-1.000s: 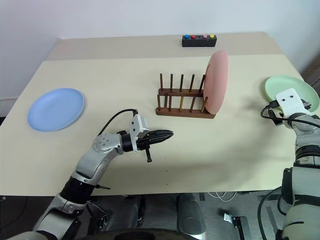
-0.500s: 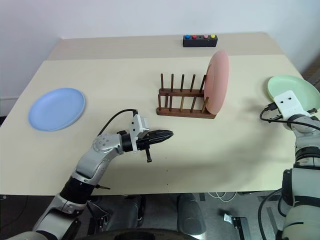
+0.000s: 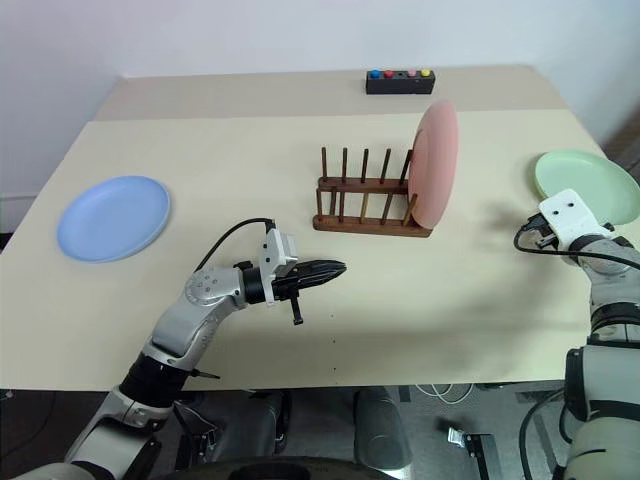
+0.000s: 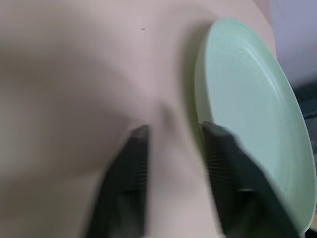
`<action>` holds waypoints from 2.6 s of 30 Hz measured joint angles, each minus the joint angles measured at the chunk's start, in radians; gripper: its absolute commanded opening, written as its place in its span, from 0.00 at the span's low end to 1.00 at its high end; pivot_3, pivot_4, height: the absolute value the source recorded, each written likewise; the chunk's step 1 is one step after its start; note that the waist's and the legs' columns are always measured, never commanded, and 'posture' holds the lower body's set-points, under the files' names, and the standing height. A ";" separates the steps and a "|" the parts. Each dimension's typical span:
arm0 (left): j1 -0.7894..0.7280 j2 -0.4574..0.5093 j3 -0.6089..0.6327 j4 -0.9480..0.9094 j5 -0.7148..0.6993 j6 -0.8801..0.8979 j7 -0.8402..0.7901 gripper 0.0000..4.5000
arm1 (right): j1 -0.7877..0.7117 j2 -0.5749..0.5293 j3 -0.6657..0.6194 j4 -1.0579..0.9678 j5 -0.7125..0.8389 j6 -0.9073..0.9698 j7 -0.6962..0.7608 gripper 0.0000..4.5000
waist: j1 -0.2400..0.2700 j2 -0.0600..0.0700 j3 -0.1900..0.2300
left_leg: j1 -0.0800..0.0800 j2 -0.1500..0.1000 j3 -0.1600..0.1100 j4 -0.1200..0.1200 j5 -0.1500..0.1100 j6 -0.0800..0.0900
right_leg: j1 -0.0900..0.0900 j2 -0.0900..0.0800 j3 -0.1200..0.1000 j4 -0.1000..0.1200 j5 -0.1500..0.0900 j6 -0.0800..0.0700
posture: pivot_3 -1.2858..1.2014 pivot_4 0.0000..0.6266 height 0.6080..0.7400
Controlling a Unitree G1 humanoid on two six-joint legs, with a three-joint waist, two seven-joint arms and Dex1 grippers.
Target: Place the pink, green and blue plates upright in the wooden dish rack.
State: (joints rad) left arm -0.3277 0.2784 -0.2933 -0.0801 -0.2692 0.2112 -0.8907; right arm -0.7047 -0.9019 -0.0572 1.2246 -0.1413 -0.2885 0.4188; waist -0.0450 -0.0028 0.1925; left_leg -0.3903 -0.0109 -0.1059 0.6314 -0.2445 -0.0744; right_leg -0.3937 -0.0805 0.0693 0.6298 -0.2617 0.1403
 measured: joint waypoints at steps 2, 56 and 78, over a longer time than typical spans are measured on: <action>0.000 0.000 0.000 0.000 0.000 0.000 0.000 0.02 | -0.009 0.000 -0.002 0.000 0.005 0.003 0.001 0.85 | 0.000 0.000 0.000 | 0.000 0.000 0.000 0.000 0.000 0.000 | 0.000 0.000 0.000 0.000 0.000 0.000 | 0.52 0.24 0.96; 0.001 -0.002 -0.005 0.000 0.000 0.003 0.004 0.02 | -0.141 0.021 -0.142 0.070 0.126 0.272 0.049 0.99 | 0.000 0.000 0.000 | 0.000 0.000 0.000 0.000 0.000 0.000 | 0.000 0.000 0.000 0.000 0.000 0.000 | 0.52 0.24 0.96; 0.002 0.002 -0.006 0.000 0.000 0.017 0.005 0.02 | -0.152 0.021 -0.188 0.086 0.158 0.375 0.023 0.01 | 0.000 0.000 0.000 | 0.000 0.000 0.000 0.000 0.000 0.000 | 0.000 0.000 0.000 0.000 0.000 0.000 | 0.52 0.24 0.96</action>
State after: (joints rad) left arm -0.3259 0.2800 -0.2992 -0.0806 -0.2693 0.2284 -0.8854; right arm -0.8571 -0.8809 -0.2449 1.3104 0.0168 0.0862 0.4418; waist -0.0452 -0.0026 0.1924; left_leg -0.3902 -0.0110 -0.1058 0.6314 -0.2445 -0.0744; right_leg -0.3936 -0.0804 0.0692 0.6299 -0.2617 0.1404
